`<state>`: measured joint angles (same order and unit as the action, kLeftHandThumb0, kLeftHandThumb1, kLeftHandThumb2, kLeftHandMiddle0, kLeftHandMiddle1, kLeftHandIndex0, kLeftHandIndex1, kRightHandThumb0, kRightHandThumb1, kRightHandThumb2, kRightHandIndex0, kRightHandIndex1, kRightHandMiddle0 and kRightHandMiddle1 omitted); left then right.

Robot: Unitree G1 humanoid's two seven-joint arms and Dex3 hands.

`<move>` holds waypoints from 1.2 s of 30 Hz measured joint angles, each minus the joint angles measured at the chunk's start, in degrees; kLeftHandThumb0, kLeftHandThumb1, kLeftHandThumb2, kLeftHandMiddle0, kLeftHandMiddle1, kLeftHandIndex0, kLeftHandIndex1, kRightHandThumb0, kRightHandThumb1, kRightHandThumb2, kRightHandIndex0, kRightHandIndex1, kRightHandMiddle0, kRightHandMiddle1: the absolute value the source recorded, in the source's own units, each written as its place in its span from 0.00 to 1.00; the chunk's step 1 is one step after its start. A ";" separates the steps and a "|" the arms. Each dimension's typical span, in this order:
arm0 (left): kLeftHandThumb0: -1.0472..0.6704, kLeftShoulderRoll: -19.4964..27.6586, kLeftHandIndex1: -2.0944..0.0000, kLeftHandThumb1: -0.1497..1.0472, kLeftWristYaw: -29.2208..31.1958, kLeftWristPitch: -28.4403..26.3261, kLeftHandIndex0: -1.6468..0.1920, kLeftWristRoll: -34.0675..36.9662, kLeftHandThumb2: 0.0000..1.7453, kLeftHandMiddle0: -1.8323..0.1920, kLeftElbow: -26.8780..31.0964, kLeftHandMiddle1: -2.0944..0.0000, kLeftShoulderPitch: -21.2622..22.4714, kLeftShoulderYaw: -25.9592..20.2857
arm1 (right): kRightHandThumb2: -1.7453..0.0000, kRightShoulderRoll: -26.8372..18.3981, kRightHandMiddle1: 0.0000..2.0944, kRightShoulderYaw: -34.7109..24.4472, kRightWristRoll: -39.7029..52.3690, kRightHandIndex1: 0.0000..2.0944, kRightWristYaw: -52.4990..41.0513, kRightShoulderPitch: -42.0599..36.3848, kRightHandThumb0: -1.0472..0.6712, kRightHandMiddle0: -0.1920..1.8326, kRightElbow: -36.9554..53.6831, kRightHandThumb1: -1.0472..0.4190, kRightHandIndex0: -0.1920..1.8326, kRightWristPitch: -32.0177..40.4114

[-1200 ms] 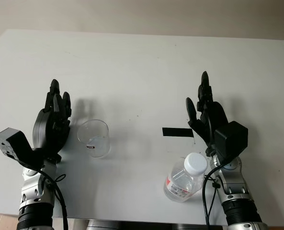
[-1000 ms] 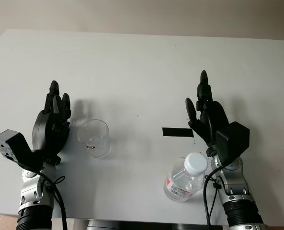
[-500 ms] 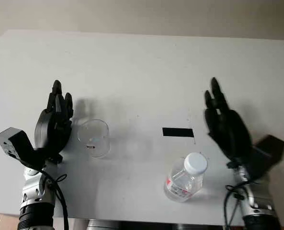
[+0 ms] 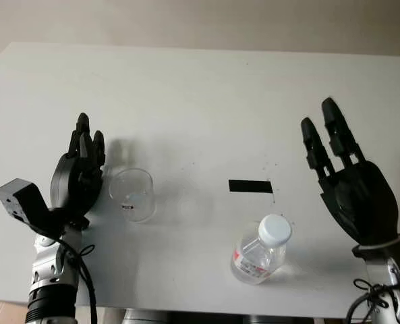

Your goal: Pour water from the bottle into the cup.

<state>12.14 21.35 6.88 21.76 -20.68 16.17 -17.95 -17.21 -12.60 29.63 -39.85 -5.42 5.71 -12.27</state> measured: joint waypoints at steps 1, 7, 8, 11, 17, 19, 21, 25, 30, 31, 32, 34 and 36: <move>0.11 0.00 1.00 1.00 -0.01 -0.05 1.00 0.00 0.35 1.00 0.00 0.99 0.02 0.00 | 0.96 -0.01 0.00 0.50 -0.91 0.00 -0.56 -0.68 0.04 0.00 0.48 0.01 0.00 -0.92; 0.11 0.08 1.00 1.00 0.11 -0.10 1.00 0.00 0.34 1.00 -0.86 0.99 0.73 -0.06 | 0.98 -0.26 0.00 3.51 -6.19 0.00 -0.75 -4.00 0.01 0.00 3.16 0.04 0.00 -1.87; 0.11 0.16 1.00 1.00 0.12 -0.10 1.00 0.00 0.34 1.00 -1.10 0.98 0.91 -0.08 | 0.98 -0.33 0.00 3.98 -6.97 0.00 -0.43 -4.46 0.02 0.00 3.76 0.04 0.00 -1.78; 0.11 0.41 1.00 1.00 0.18 -0.10 1.00 0.00 0.34 1.00 -1.23 0.98 0.99 -0.08 | 0.97 -0.36 0.00 5.23 -9.34 0.00 0.35 -5.50 0.01 0.00 4.48 0.04 0.00 -2.58; 0.12 0.72 1.00 1.00 0.30 -0.11 1.00 0.05 0.35 1.00 -1.22 0.99 0.98 -0.22 | 0.98 -0.35 0.00 7.23 -14.90 0.00 3.77 -7.25 0.09 0.00 6.14 0.08 0.00 -3.13; 0.12 0.72 1.00 1.00 0.31 -0.17 1.00 0.09 0.35 1.00 -1.20 0.99 0.98 -0.28 | 0.98 -0.42 0.00 8.00 -16.35 0.00 4.67 -7.96 0.10 0.00 6.95 0.08 0.00 -2.96; 0.12 0.72 1.00 1.00 0.34 -0.17 1.00 0.18 0.35 1.00 -1.20 0.99 0.97 -0.30 | 0.97 -0.52 0.00 8.45 -17.60 0.00 5.31 -8.29 0.10 0.00 7.30 0.08 0.00 -2.95; 0.12 0.72 1.00 1.00 0.32 -0.18 1.00 0.30 0.34 1.00 -1.20 0.98 0.97 -0.31 | 0.98 -1.33 0.00 9.30 -18.77 0.00 5.41 -8.36 0.10 0.00 7.30 0.10 0.00 -3.58; 0.12 0.72 1.00 1.00 0.21 -0.19 1.00 0.30 0.34 1.00 -1.20 0.99 0.96 -0.31 | 0.97 -2.40 0.00 9.28 -18.79 0.00 5.21 -8.51 0.09 0.00 6.88 0.10 0.00 -4.64; 0.12 0.72 1.00 1.00 0.21 -0.23 1.00 0.30 0.34 1.00 -1.20 0.99 0.96 -0.31 | 0.97 -2.81 0.00 9.25 -19.21 0.00 5.37 -8.80 0.08 0.00 6.94 0.10 0.00 -4.64; 0.12 0.73 1.00 1.00 0.21 -0.29 1.00 0.30 0.34 1.00 -1.20 0.99 0.97 -0.33 | 0.97 -3.19 0.00 9.16 -19.66 0.00 5.51 -9.14 0.08 0.00 7.04 0.10 0.00 -4.63; 0.12 0.73 1.00 1.00 0.20 -0.36 1.00 0.30 0.34 1.00 -1.20 0.98 0.97 -0.34 | 0.97 -4.08 0.00 9.11 -19.95 0.00 5.62 -10.14 0.08 0.00 7.72 0.10 0.00 -4.46; 0.12 0.73 1.00 1.00 0.03 -0.49 1.00 0.29 0.34 0.99 -1.20 0.98 0.97 -0.33 | 0.97 -4.34 0.00 9.10 -19.98 0.00 5.93 -10.57 0.08 0.00 8.37 0.10 0.00 -4.12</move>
<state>12.88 21.38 6.40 22.04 -21.87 17.14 -18.28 -21.56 -3.50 9.66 -33.92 -15.99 14.08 -16.39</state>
